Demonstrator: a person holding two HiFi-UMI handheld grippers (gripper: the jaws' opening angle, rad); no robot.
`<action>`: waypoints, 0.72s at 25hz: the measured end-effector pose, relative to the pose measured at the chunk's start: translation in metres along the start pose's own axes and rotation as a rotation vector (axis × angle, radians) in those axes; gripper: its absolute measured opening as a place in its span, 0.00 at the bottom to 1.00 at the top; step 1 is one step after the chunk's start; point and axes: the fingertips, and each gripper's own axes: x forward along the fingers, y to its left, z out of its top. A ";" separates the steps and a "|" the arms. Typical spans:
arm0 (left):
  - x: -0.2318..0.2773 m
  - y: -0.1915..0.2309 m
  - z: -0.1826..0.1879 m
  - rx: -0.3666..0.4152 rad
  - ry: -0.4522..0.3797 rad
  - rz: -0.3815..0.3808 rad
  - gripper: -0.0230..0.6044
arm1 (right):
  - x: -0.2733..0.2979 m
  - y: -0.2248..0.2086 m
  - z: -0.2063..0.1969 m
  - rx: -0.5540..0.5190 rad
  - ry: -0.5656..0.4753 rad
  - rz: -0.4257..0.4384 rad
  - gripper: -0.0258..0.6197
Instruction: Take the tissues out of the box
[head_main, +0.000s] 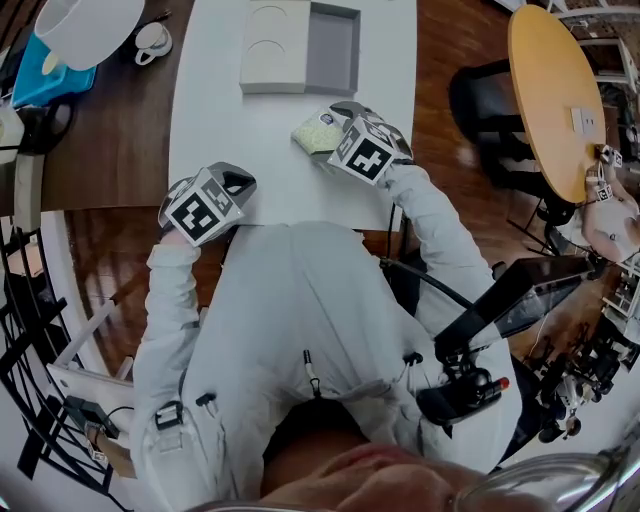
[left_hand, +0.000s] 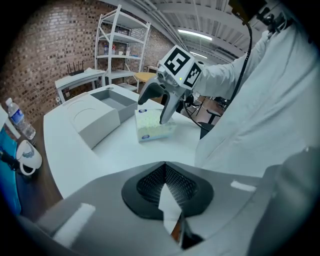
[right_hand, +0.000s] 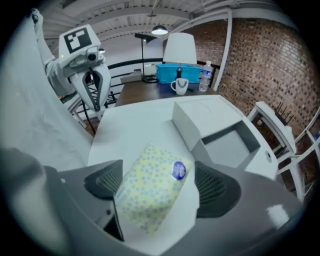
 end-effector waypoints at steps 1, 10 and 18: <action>-0.001 0.001 0.000 0.002 0.000 0.004 0.06 | -0.004 -0.001 0.005 0.013 -0.030 0.000 0.75; -0.001 0.008 -0.001 -0.003 -0.003 0.004 0.06 | -0.105 0.027 0.038 -0.013 -0.200 0.107 0.59; 0.003 -0.002 0.016 0.022 -0.024 -0.030 0.06 | -0.108 0.061 0.019 0.034 -0.235 0.116 0.04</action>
